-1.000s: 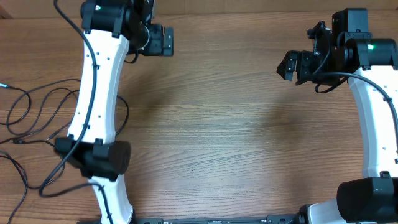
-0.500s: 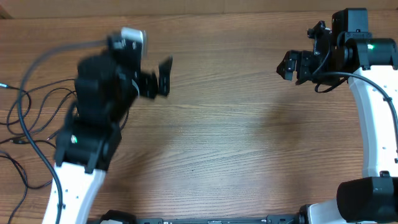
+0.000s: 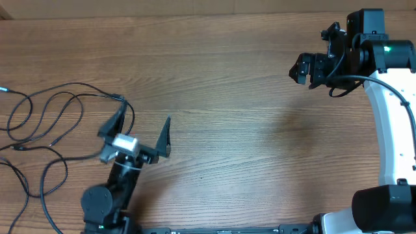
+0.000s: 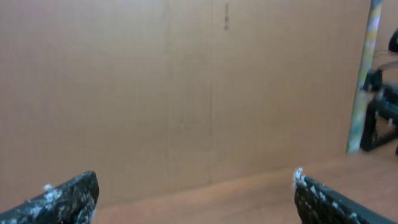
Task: Untangle cables
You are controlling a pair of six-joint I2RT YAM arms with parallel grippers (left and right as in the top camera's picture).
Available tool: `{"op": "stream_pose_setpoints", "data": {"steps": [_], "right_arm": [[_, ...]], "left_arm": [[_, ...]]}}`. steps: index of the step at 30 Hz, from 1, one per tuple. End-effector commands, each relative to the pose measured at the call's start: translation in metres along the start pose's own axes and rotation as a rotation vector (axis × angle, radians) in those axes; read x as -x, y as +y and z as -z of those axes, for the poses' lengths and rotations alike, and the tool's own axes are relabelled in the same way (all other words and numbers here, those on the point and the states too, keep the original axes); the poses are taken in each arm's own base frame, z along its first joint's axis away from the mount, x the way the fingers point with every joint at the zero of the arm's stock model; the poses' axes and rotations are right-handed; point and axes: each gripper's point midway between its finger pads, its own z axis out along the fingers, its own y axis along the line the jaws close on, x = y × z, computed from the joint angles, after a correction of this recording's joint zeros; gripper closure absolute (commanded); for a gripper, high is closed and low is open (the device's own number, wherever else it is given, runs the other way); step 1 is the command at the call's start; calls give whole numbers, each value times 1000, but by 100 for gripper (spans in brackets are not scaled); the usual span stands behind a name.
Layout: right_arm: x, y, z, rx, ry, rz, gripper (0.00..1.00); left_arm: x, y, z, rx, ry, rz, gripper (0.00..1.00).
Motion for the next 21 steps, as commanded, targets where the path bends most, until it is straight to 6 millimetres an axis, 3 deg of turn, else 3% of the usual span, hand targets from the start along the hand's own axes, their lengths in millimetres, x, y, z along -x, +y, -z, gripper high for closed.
{"op": "stream_pose_setpoints", "data": {"steps": [1,7,14,16,21], "right_arm": [[1,2,-1,5,-3,0,0],[1,1,-1,5,-3,-1,0],[1,2,-1,5,-3,0,0],[1,2,-1,5,-3,0,0],[1,1,-1,5,-3,-1,0]], "left_arm": [[-13,5,16,23,-47,-22,0],[-33,19,34,88,-59,5,0],[-58,37,46,169,49,6,0],[-77,51,53,250,119,67,0],[-121,64,67,342,296,98,0]]}}
